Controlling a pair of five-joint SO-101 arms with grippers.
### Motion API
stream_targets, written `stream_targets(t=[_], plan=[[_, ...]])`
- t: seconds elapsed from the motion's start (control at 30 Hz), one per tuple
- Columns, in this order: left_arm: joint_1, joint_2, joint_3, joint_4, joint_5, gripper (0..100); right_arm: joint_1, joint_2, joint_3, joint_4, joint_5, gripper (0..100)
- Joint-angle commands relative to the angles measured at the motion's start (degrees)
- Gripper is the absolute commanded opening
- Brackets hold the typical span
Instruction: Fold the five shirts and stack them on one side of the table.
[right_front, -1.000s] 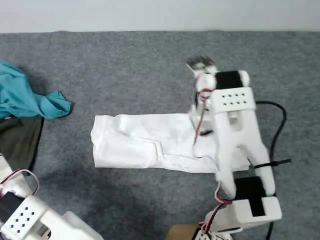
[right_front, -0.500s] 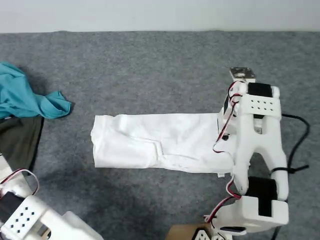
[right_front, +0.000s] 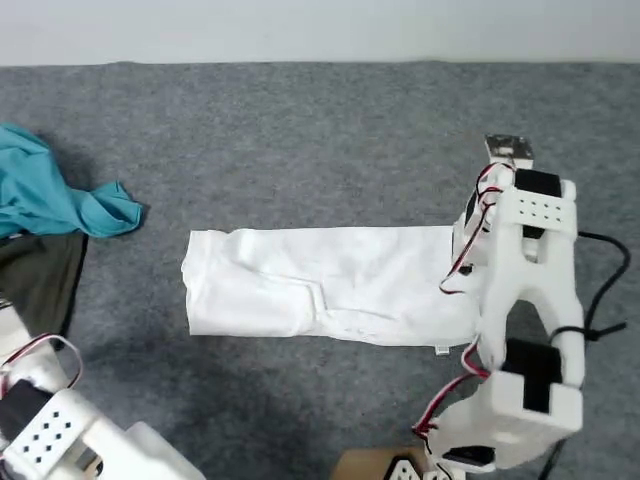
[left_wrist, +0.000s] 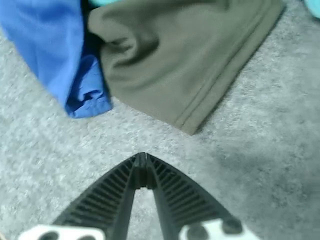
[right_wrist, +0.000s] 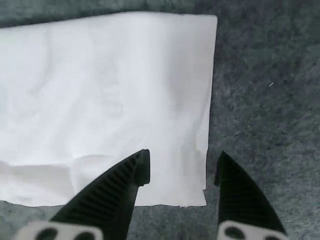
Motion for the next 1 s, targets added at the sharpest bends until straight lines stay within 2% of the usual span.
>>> stream_targets(t=[0.0, 0.6, 0.67, 0.8, 0.97], plan=[[3.4, -1.1, -0.6, 3.2, -0.5, 0, 0.9, 1.5, -0.7, -2.0, -0.8, 24.4], [5.0, -1.1, -0.6, 3.8, -0.5, 0, -1.4, 15.4, -0.8, -9.4, -4.3, 23.6], [5.0, -1.1, -0.6, 3.8, -0.5, 0, -2.6, 16.1, -0.8, -9.4, -4.2, 18.7], [5.0, -1.1, -0.6, 3.8, -0.5, 0, -4.4, 16.0, -0.8, -9.4, -4.0, 1.9], [5.0, -1.1, -0.7, 3.9, -0.5, 0, -4.9, 12.7, -0.6, -8.7, -3.8, 1.0]])
